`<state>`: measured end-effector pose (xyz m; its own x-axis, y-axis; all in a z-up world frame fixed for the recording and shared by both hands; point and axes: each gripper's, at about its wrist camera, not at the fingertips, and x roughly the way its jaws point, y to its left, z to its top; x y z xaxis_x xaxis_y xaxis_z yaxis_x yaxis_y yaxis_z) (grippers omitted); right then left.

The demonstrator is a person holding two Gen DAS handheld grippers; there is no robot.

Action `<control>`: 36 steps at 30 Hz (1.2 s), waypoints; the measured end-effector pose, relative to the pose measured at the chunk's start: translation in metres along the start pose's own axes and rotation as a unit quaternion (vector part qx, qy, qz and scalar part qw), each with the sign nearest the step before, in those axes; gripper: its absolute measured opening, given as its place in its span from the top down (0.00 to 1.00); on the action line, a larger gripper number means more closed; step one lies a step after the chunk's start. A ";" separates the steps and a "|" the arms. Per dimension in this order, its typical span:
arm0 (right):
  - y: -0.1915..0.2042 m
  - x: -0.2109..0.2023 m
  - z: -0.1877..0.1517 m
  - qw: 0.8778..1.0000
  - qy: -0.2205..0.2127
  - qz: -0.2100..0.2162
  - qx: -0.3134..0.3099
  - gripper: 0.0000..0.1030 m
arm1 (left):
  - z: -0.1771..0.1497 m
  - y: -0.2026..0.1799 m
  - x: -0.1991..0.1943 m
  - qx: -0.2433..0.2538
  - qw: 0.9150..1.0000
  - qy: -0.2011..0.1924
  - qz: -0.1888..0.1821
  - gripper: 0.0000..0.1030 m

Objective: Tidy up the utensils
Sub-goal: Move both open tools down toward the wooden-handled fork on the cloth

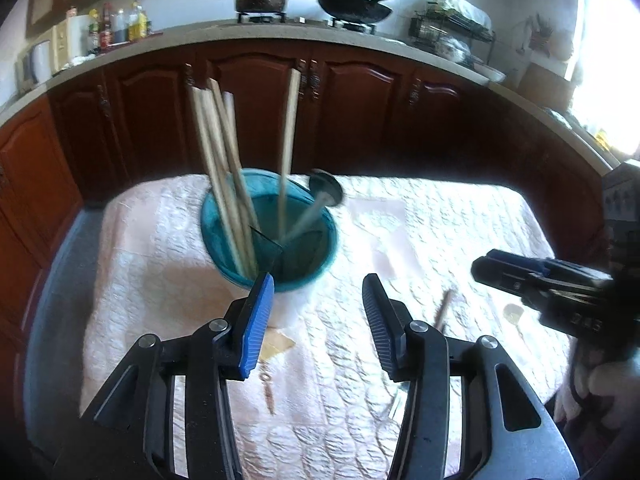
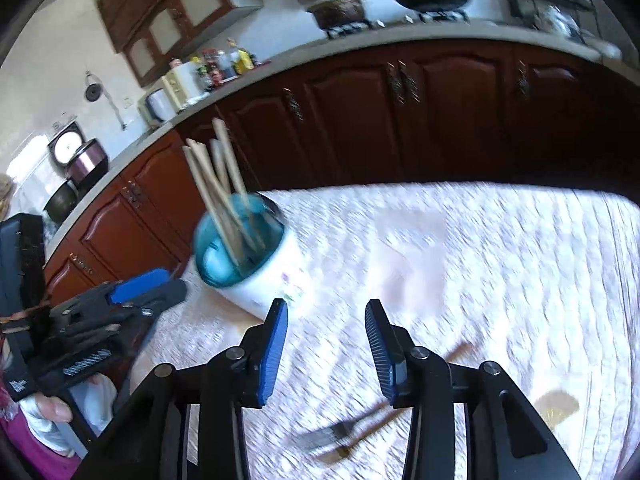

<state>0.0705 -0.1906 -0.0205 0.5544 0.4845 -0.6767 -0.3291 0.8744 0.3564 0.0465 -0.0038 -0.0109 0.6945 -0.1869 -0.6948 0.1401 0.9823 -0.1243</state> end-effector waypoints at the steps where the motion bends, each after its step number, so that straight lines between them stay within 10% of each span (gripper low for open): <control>1: -0.011 0.002 -0.006 1.000 0.008 -0.004 0.014 0.62 | -0.003 -0.003 0.002 0.004 1.000 0.004 -0.010 0.49; 15: -0.081 0.071 -0.077 0.987 0.132 -0.041 0.088 0.78 | -0.025 -0.024 0.037 0.025 0.997 0.063 -0.032 0.48; 32: -0.101 0.060 -0.082 0.985 0.128 -0.079 0.089 0.99 | -0.027 -0.047 0.059 0.054 0.992 0.090 -0.066 0.48; 36: -0.114 0.049 -0.081 0.984 0.113 -0.034 0.132 0.98 | -0.024 -0.066 0.076 0.061 0.989 0.109 -0.084 0.48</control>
<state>0.0732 -0.2686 -0.1465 0.3736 0.4332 -0.8202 -0.0703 0.8949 0.4407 0.0736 -0.0825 -0.0724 0.4869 -0.3280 -0.8095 0.3336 0.9264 -0.1748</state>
